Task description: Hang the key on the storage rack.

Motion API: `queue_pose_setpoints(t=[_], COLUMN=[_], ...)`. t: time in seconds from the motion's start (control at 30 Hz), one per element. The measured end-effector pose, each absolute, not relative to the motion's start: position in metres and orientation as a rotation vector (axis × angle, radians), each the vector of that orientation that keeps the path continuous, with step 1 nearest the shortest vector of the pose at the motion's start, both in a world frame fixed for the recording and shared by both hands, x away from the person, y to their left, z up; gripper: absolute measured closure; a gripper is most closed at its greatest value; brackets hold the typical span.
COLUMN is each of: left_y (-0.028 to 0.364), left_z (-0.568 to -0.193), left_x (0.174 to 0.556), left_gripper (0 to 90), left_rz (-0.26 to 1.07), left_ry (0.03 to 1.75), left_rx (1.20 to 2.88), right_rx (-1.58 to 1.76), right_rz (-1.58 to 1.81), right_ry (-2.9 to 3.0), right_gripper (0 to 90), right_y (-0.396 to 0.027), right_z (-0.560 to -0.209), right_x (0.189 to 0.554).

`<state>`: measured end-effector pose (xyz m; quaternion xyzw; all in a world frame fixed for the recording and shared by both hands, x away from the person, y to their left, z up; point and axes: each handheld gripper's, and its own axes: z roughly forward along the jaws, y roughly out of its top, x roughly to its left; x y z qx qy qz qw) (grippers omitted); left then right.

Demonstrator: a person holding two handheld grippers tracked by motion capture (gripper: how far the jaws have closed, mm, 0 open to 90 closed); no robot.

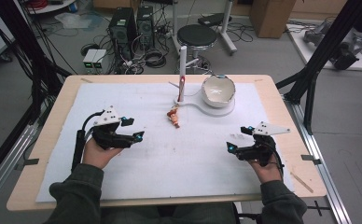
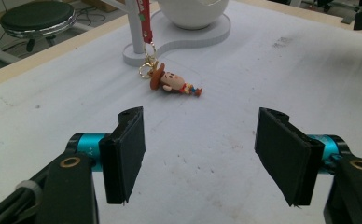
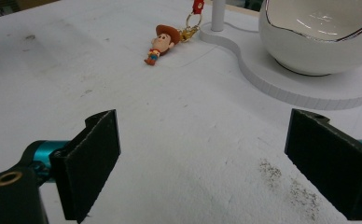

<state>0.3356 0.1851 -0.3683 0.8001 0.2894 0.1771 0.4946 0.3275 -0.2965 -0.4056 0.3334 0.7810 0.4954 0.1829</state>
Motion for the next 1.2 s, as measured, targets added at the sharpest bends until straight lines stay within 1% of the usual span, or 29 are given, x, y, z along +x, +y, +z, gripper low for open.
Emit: queue_pose_setpoints(t=[0.47, 1.2], left_y=[0.195, 0.218], left_z=[-0.373, -0.382], left_x=[0.315, 0.292], left_gripper=[32.8, 32.7], left_rz=[0.464, 0.496], left_ry=[0.713, 0.765], left_rx=[1.944, 1.897], right_rx=[0.951, 0.952], right_rz=[1.399, 1.393], right_ry=[2.196, 2.201], right_gripper=[9.6, 9.6], right_y=[-0.297, -0.297], right_z=[-0.405, -0.406], right_x=[0.327, 0.327])
